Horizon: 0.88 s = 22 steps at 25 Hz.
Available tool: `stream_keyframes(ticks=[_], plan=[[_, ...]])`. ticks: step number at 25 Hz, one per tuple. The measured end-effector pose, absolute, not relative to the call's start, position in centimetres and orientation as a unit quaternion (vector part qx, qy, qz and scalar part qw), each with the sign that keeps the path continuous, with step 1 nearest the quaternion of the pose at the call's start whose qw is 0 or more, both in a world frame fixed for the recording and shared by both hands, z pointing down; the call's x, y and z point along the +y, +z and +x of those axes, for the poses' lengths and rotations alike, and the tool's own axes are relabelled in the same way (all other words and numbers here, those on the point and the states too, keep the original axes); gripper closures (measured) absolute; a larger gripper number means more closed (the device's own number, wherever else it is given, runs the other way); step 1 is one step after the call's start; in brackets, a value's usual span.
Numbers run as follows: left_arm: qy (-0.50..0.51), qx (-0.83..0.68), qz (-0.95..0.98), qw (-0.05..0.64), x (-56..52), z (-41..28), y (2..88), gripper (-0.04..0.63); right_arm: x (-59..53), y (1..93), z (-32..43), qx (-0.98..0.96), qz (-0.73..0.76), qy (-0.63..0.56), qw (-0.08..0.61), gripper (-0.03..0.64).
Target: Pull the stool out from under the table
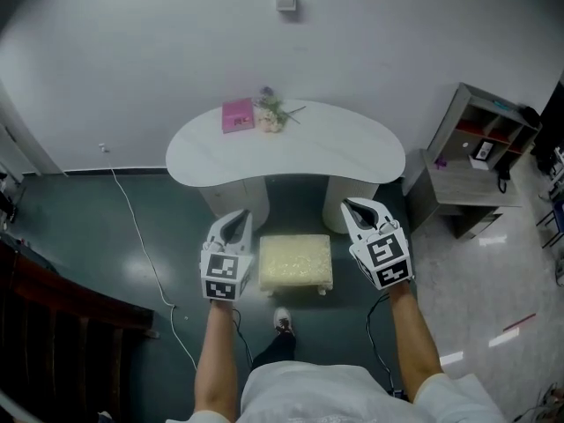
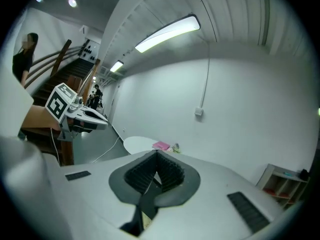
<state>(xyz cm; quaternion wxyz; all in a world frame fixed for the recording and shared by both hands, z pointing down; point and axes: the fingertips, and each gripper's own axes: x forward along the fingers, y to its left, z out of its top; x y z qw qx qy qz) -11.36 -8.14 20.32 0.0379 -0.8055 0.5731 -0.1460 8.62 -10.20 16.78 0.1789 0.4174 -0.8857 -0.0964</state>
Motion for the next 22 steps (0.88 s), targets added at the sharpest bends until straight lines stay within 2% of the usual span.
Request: stream_keyframes(ticks=[11, 22], plan=[[-0.118, 0.565, -0.807, 0.127, -5.2, -8.7, 10.4, 0.575, -7.0, 9.0, 8.0, -0.894, 0.401, -0.148, 0.134, 0.603], [-0.14, 0.56, -0.805, 0.141, -4.5, -8.0, 10.3, 0.575, -6.8, 9.0, 9.3, -0.89, 0.407, -0.152, 0.137, 0.603]])
